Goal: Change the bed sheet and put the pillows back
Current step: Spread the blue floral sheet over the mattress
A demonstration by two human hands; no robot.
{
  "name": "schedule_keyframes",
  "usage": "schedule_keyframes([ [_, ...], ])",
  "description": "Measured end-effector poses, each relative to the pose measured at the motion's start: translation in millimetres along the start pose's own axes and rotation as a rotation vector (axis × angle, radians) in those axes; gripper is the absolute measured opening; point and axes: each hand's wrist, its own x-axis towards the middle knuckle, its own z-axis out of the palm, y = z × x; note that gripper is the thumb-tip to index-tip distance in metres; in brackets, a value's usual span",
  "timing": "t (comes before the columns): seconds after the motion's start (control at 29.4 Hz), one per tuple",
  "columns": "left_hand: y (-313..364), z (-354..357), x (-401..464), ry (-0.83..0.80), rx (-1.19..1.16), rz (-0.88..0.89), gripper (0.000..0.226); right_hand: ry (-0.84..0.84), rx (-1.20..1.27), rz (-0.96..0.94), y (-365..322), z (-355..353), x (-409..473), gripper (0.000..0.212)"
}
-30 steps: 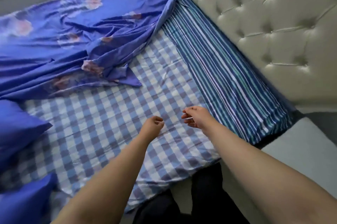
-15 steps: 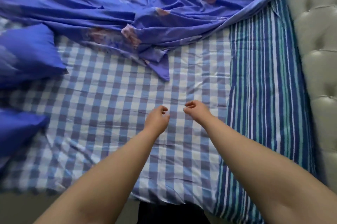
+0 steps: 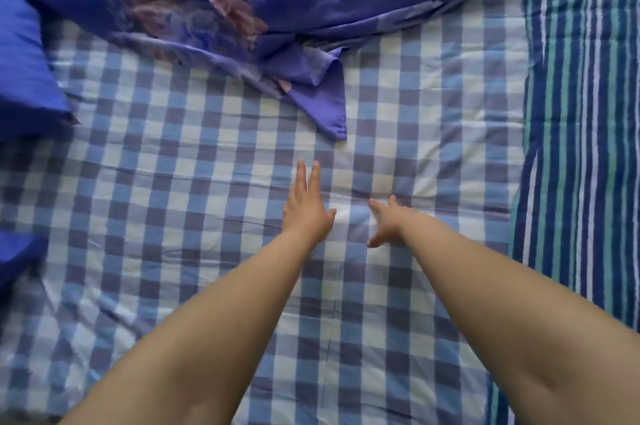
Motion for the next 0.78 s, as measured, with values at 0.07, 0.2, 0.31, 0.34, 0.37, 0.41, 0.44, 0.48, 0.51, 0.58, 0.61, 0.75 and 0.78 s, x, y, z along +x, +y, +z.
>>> schedule_keyframes([
  [0.07, 2.2, -3.0, 29.7, 0.072, 0.001, 0.041, 0.094, 0.017, -0.049, 0.008, 1.0, 7.7, 11.9, 0.106],
  [0.2, 11.7, -11.8, 83.5, 0.107, 0.097, 0.039, 0.103, 0.019, -0.055, 0.005, -0.3, 6.5, 21.6, 0.101],
  [0.31, 24.1, -18.3, 115.2, 0.055, 0.107, 0.004, 0.095, 0.018, -0.079, 0.014, 0.1, 7.7, 20.4, 0.098],
  [0.34, 27.9, -19.6, 122.8, 0.055, 0.085, -0.005, 0.083, 0.015, -0.084, 0.018, 0.5, 7.8, 20.5, 0.098],
  [0.37, 29.4, -20.9, 128.5, 0.085, 0.065, -0.006, 0.066, 0.016, -0.087, 0.022, -0.5, 6.7, 21.1, 0.098],
  [0.41, 31.2, -20.8, 132.5, 0.144, 0.059, 0.004, 0.047, 0.021, -0.088, 0.027, -0.3, 5.1, 22.7, 0.097],
  [0.44, 32.5, -20.8, 134.9, 0.215, 0.076, 0.023, 0.032, 0.023, -0.091, 0.035, 0.1, 3.2, 24.5, 0.097],
  [0.48, 32.7, -20.7, 134.8, 0.275, 0.103, 0.043, 0.026, 0.016, -0.093, 0.041, 0.1, 1.6, 26.2, 0.096],
  [0.51, 32.4, -20.9, 133.2, 0.313, 0.105, 0.056, 0.025, 0.010, -0.090, 0.040, 0.3, 0.5, 27.3, 0.095],
  [0.58, 32.2, -22.6, 127.4, 0.334, 0.026, 0.049, 0.025, 0.013, -0.081, 0.024, 2.8, -0.1, 28.7, 0.091],
  [0.61, 32.7, -22.4, 122.4, 0.330, -0.043, 0.040, 0.023, 0.017, -0.079, 0.015, 5.3, 0.2, 28.9, 0.088],
  [0.75, 36.5, -1.0, 77.5, 0.247, -0.195, 0.121, 0.013, 0.056, 0.028, -0.027, 12.7, 4.8, 24.9, 0.073],
  [0.78, 36.8, 7.2, 61.8, 0.226, -0.187, 0.166, 0.013, 0.085, 0.109, -0.047, 15.4, 5.6, 20.1, 0.067],
])
